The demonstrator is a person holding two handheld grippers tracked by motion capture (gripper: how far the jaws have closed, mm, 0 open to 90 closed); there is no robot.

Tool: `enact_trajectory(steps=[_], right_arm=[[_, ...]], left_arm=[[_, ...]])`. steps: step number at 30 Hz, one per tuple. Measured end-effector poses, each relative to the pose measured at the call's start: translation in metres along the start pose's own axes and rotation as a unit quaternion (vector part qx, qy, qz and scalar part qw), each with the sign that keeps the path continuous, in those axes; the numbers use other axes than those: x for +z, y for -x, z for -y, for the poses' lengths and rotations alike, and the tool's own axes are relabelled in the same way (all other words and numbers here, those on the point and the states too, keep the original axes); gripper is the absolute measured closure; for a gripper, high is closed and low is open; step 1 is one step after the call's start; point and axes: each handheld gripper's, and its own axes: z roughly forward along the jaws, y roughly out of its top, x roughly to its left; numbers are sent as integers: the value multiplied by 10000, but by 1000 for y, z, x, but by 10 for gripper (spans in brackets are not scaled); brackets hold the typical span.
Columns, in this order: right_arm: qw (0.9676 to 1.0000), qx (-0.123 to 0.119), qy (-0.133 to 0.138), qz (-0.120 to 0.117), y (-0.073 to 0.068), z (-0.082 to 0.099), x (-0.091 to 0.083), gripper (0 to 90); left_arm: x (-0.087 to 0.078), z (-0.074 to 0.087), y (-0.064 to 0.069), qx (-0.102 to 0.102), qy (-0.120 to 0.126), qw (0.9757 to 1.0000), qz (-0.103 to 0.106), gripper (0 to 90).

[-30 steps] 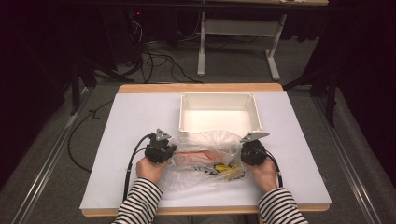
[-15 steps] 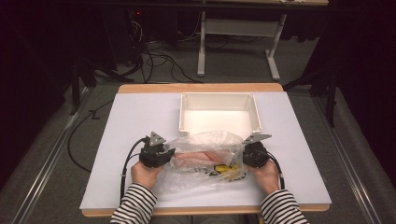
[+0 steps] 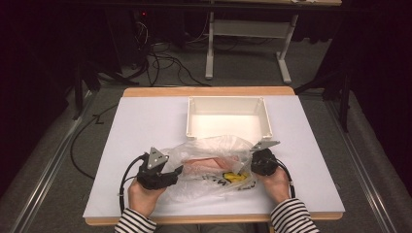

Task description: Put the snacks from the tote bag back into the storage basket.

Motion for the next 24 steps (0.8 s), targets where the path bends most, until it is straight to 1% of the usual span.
enact_trajectory(steps=[1,2,3,4,5,6,8,10,11,12,15,17,19,21,23,24], right_arm=[[10000,11,5,3,0,0,0,900],[10000,5,5,6,0,0,0,900],[10000,11,-7,-1,0,0,0,900],[10000,21,-8,-10,0,0,0,900],[10000,7,25,-30,0,1,1,900],[10000,55,43,-42,1,2,1,900],[9999,54,77,-71,1,2,1,900],[9999,13,96,-89,3,2,1,900],[9999,33,95,-94,2,2,1,900],[9999,23,87,-87,2,2,1,900],[9999,13,98,-74,2,3,1,900],[9999,34,110,-103,3,3,1,900],[9999,28,109,-111,3,3,1,900],[9999,37,105,-112,3,3,1,900],[9999,6,110,-109,3,4,1,900],[9999,5,113,-107,3,4,1,900]], left_arm=[[2,0,2,3,-120,9999,63,362],[6,1,4,8,-285,9996,81,343],[10,2,6,38,-405,9992,28,318],[16,4,7,91,-522,9986,-40,312],[21,6,8,81,-581,9983,-42,319],[25,7,7,20,-628,9980,-4,321],[31,8,7,2,-660,9978,-8,343],[33,9,7,31,-704,9975,28,438],[34,9,8,54,-730,9973,32,478],[34,10,9,122,-769,9970,41,535],[30,12,11,336,-867,9957,-25,713],[26,13,11,399,-878,9953,11,800],[20,16,11,412,-897,9951,49,853],[16,22,9,373,-931,9949,79,867],[15,31,7,224,-955,9951,145,873],[17,36,6,209,-1019,9944,168,874]])
